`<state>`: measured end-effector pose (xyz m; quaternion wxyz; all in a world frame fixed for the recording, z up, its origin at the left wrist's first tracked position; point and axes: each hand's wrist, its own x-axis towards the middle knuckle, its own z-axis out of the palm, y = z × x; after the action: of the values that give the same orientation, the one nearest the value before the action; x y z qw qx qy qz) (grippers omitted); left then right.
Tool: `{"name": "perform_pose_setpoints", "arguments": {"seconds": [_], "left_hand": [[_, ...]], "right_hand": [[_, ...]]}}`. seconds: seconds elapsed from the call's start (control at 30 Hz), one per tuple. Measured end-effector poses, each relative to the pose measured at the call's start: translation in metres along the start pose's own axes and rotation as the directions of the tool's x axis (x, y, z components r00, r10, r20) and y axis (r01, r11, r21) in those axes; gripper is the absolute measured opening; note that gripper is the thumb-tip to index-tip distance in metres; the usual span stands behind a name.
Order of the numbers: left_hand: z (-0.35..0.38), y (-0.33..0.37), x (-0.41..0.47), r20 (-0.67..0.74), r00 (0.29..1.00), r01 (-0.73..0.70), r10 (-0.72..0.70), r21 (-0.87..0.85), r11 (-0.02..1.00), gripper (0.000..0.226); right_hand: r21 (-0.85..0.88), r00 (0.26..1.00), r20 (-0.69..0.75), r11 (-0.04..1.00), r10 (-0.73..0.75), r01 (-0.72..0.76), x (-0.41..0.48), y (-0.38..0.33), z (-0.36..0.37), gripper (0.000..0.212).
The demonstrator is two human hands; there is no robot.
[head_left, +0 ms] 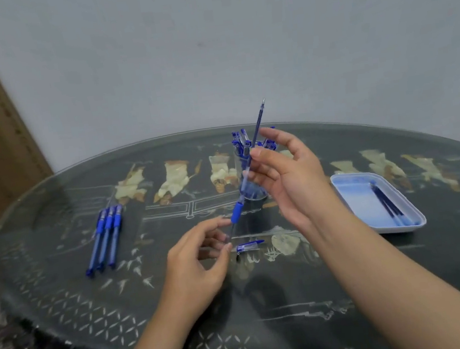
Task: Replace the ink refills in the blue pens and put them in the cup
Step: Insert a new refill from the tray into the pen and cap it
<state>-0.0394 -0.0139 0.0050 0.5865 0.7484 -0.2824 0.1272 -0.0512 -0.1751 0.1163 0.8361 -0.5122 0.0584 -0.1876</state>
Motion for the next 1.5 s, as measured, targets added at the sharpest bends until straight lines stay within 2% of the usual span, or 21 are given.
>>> {"name": "perform_pose_setpoints", "arguments": {"seconds": [0.27, 0.5, 0.73, 0.97, 1.2, 1.5], "left_hand": [[-0.004, -0.003, 0.000, 0.000, 1.000, 0.013, -0.013, -0.017, 1.000, 0.045], [-0.005, -0.001, 0.001, 0.005, 1.000, 0.020, -0.020, -0.031, 0.999, 0.046], [-0.003, 0.000, 0.002, 0.014, 0.998, 0.059, -0.058, -0.066, 0.996, 0.044], [-0.004, 0.000, 0.003, 0.029, 0.996, 0.092, -0.089, -0.084, 0.992, 0.044], [-0.006, 0.000, 0.002, 0.030, 0.997, 0.077, -0.074, -0.087, 0.993, 0.043], [-0.006, 0.001, 0.003, 0.034, 0.999, 0.046, -0.043, -0.083, 0.995, 0.045]], "right_hand": [[-0.083, 1.000, -0.016, 0.997, -0.005, 0.004, -0.002, 0.005, 0.004, 0.031], [-0.053, 0.999, -0.028, 0.998, -0.025, 0.024, -0.001, 0.007, 0.003, 0.029], [-0.151, 0.993, -0.025, 0.982, -0.118, 0.113, -0.004, 0.007, 0.004, 0.030], [-0.150, 0.993, -0.033, 0.983, -0.111, 0.105, -0.003, 0.009, 0.002, 0.030], [0.022, 0.998, -0.062, 0.999, -0.028, 0.029, 0.004, 0.008, -0.001, 0.030], [0.016, 0.998, -0.063, 1.000, 0.008, -0.007, 0.007, 0.008, 0.000, 0.030]]}}
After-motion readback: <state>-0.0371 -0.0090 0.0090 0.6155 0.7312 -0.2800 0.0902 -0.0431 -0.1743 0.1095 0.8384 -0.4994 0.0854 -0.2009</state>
